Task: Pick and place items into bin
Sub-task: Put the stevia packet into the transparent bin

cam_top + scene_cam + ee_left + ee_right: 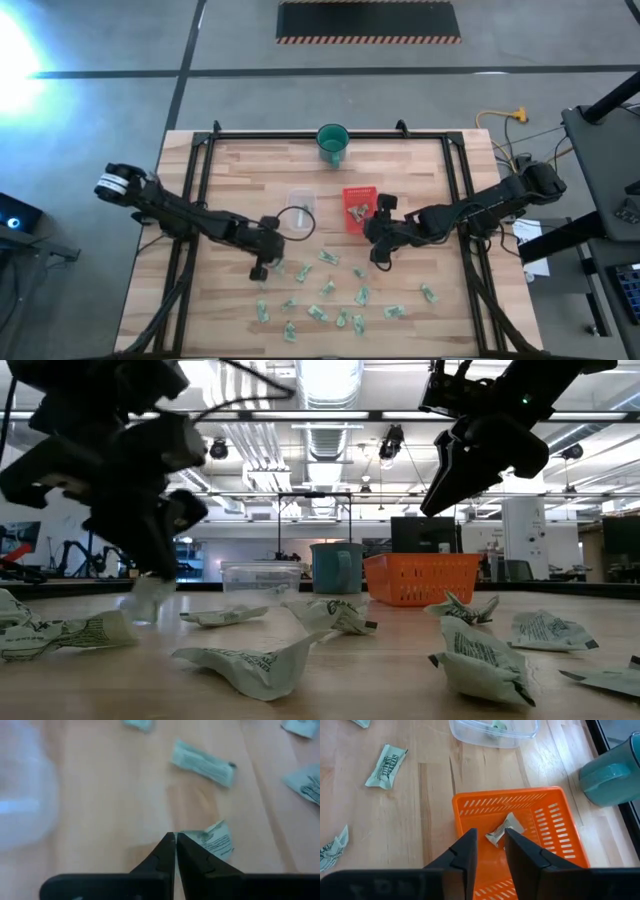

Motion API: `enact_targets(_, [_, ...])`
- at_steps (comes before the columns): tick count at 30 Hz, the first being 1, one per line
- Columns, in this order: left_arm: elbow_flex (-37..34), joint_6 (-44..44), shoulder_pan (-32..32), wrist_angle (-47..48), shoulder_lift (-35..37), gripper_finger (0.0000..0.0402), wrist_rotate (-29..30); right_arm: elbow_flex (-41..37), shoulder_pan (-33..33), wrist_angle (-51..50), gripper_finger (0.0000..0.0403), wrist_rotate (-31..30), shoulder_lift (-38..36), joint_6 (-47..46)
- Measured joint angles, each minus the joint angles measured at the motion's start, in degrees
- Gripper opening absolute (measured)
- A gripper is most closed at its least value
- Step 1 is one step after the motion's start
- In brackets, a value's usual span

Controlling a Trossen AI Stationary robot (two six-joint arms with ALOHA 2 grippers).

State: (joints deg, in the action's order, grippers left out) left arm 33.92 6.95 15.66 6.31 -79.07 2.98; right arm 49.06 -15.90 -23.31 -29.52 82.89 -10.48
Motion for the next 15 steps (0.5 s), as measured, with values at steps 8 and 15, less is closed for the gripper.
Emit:
enact_targets(8, [0.3, -4.7, 0.3, -2.2, 4.2, 0.0000, 7.6, 0.0, 0.0, 0.1, 0.0081, 0.0, 0.0, 0.0])
enact_targets(15, [0.0, -0.3, 0.6, -0.6, 4.7, 0.0000, -2.6, 0.0, 0.0, 0.1, 0.0088, 0.0, 0.0, 0.0])
